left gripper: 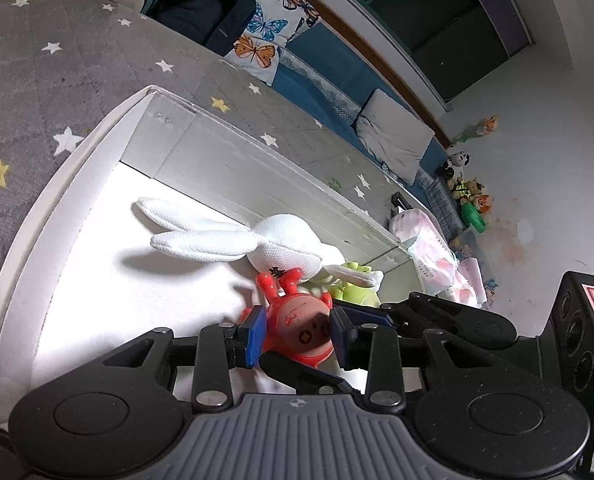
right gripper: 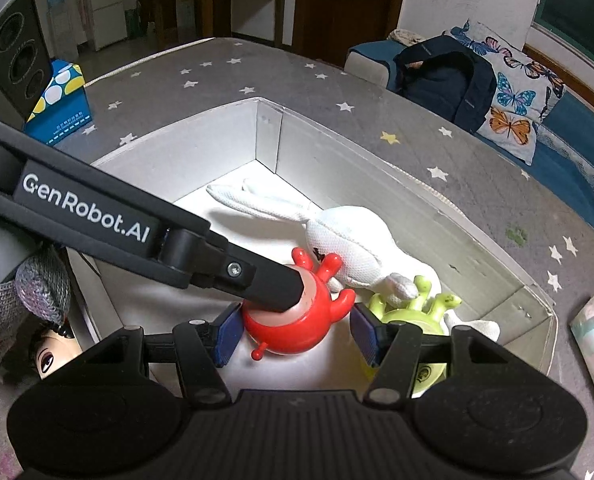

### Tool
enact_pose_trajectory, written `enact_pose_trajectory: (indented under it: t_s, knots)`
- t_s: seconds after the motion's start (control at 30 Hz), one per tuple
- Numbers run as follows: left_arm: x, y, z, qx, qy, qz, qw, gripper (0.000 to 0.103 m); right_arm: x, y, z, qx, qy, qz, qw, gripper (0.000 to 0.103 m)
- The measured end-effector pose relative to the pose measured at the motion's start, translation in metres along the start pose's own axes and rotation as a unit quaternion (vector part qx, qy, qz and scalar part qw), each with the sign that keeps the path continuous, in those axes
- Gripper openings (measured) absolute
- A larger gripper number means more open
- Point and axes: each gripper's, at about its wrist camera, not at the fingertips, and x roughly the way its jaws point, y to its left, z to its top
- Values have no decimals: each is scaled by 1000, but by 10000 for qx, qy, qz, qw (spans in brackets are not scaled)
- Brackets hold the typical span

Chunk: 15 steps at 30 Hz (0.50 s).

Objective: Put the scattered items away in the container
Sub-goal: 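Lift the red toy with both grippers and lower it into the box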

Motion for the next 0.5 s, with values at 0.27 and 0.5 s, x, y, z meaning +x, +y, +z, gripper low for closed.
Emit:
enact_pose_trajectory:
  t_s: [0.27, 0.5]
  knots:
    - [-3, 2, 0, -34, -26, 4, 10000, 37, -1, -2, 0, 10, -44, -15, 10000, 60]
    - [-10, -1, 0, 5, -117, 27, 9999, 37, -10, -2, -2, 85, -181, -31, 9998, 60]
